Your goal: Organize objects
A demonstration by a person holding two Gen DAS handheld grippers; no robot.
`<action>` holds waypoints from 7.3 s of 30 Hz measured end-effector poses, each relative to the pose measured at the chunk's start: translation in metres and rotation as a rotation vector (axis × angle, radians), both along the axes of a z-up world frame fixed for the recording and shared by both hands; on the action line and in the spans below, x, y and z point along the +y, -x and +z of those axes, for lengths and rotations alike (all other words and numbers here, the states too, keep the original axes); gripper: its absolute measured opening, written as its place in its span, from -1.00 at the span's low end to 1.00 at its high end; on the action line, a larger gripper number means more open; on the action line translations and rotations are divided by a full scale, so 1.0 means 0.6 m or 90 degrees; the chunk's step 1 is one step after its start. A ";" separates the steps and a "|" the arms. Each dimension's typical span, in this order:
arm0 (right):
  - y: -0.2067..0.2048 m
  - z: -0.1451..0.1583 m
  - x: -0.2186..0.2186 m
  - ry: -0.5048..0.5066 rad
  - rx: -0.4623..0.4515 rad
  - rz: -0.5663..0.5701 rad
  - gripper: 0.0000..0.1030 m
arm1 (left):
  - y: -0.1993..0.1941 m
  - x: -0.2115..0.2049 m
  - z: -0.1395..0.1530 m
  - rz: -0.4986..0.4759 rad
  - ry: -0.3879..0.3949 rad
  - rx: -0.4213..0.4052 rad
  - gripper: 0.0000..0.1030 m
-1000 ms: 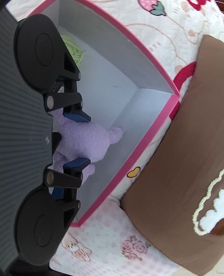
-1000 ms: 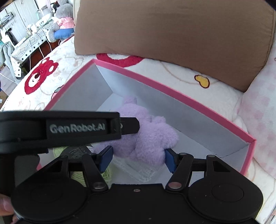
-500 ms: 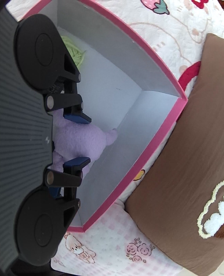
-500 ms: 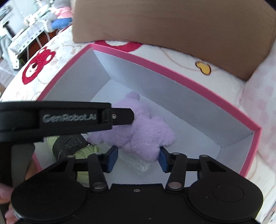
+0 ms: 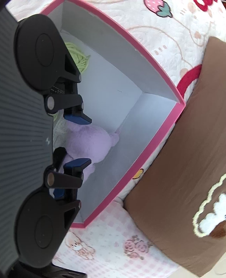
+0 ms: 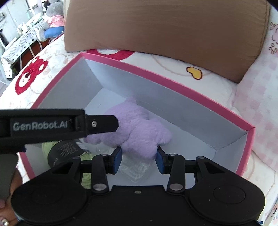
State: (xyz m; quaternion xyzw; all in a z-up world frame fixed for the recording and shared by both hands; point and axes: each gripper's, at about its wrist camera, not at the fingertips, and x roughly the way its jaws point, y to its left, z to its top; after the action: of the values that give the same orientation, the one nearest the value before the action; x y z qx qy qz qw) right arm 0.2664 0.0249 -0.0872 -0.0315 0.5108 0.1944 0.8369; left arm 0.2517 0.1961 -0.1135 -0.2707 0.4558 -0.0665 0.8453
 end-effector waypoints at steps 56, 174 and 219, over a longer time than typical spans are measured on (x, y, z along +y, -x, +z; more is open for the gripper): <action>0.214 0.157 -0.080 -0.005 -0.156 0.115 -0.06 | 0.178 -0.058 0.201 -0.062 -0.169 -0.024 0.53; 0.300 -0.066 -0.436 -0.034 -0.104 -0.084 -0.03 | 0.226 -0.461 -0.054 -0.247 -0.261 -0.153 0.27; 0.327 -0.095 -0.369 0.133 -0.203 0.014 -0.01 | 0.230 -0.446 -0.081 -0.250 -0.126 -0.053 0.14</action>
State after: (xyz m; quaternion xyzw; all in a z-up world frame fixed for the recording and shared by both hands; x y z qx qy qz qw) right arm 0.0703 -0.1968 -0.1442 -0.1548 0.3885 0.1421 0.8972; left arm 0.1137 -0.0716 -0.1623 -0.0895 0.4690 -0.1961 0.8565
